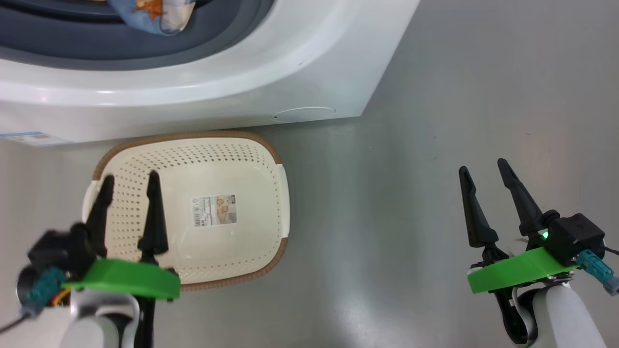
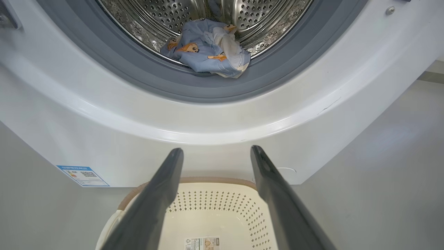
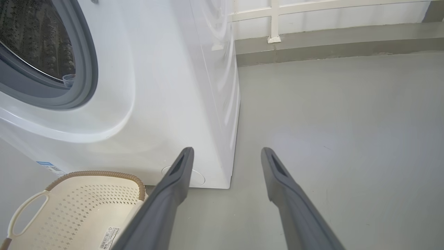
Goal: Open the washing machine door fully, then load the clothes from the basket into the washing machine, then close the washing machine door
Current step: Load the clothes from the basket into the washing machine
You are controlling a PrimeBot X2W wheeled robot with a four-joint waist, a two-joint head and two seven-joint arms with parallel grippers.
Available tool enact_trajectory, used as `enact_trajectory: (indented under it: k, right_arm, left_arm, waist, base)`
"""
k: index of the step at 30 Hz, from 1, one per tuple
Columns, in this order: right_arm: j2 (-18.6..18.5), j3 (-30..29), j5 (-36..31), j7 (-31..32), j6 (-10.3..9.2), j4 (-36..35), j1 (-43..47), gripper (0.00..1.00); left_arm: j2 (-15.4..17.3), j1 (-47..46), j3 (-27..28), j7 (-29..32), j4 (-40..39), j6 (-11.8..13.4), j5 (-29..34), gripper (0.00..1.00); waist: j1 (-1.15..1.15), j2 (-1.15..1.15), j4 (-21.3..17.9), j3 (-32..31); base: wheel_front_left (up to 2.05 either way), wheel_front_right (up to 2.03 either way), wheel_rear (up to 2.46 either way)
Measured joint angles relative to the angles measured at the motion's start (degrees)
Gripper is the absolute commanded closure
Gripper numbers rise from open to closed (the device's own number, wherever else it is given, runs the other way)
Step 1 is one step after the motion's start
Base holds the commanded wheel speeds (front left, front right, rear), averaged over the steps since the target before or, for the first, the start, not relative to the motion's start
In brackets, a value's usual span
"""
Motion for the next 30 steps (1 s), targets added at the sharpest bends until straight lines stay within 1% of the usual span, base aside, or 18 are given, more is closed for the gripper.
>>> enact_trajectory:
  k: [3, 5, 7, 13, 19, 22, 24, 27, 30]
  right_arm:
    - [0.47, 0.04, 0.00, 0.00, 0.00, 0.01, -0.01, 0.00]
    - [0.51, 0.04, 0.01, 0.00, 0.00, 0.03, -0.01, 0.00]
    - [0.56, 0.12, 0.01, 0.00, 0.00, 0.10, -0.01, 0.00]
    - [0.78, 0.63, 0.18, 0.00, 0.00, 0.19, -0.01, 0.00]
    - [1.03, 1.78, 0.51, 0.00, 0.00, 0.26, -0.02, 0.00]
    - [1.04, 2.12, 0.51, 0.00, 0.00, 0.41, -0.01, 0.00]
    - [1.04, 2.81, 0.51, 0.00, 0.00, 0.63, 0.00, 0.00]
    - [1.12, 3.64, 0.52, 0.00, 0.00, 0.77, 0.02, 0.00]
    - [1.12, 3.90, 0.58, 0.00, 0.00, 0.86, 0.22, 0.00]
  left_arm:
    - [0.24, -3.66, -0.10, 0.64, 1.54, 0.00, -0.16, 0.00]
    - [0.99, -6.49, -0.02, 1.41, 2.76, 0.02, 0.02, 0.00]
    - [1.52, -9.68, 0.29, 2.04, 3.99, 0.48, 0.09, 0.00]
    - [0.88, -21.33, 0.69, 4.05, 10.77, 1.54, -0.93, 0.00]
    - [0.33, -32.59, 1.31, 7.32, 22.90, 2.08, -2.77, 0.00]
    - [0.57, -38.23, 1.21, 9.53, 30.23, 2.64, -2.47, 0.00]
    - [1.45, -41.72, 1.32, 10.69, 35.24, 3.52, -1.89, 0.00]
    - [1.80, -46.51, 2.33, 12.36, 42.37, 4.30, -2.44, 0.00]
    - [2.53, -50.09, 2.46, 12.62, 48.64, 4.82, -2.43, 0.00]
  waist:
    - [0.00, 0.00, -0.68, 0.26]
    - [0.00, 0.00, -1.14, 0.34]
    - [0.00, 0.00, -1.63, 0.36]
    - [0.00, 0.00, -2.96, 0.34]
    - [0.00, 0.00, -4.64, 0.46]
    - [0.00, 0.00, -5.23, 0.41]
    - [0.00, 0.00, -5.75, 0.34]
    - [0.00, 0.00, -6.59, 0.11]
    - [0.00, 0.00, -7.42, -0.22]
  base:
    - [0.00, 0.00, 0.00]
    - [0.00, 0.00, 0.00]
    - [0.00, 0.00, 0.00]
    - [0.00, 0.00, 0.00]
    - [0.00, 0.00, 0.00]
    - [0.00, 0.00, 0.00]
    - [0.00, 0.00, 0.00]
    - [0.00, 0.00, 0.00]
    - [0.00, 0.00, 0.00]
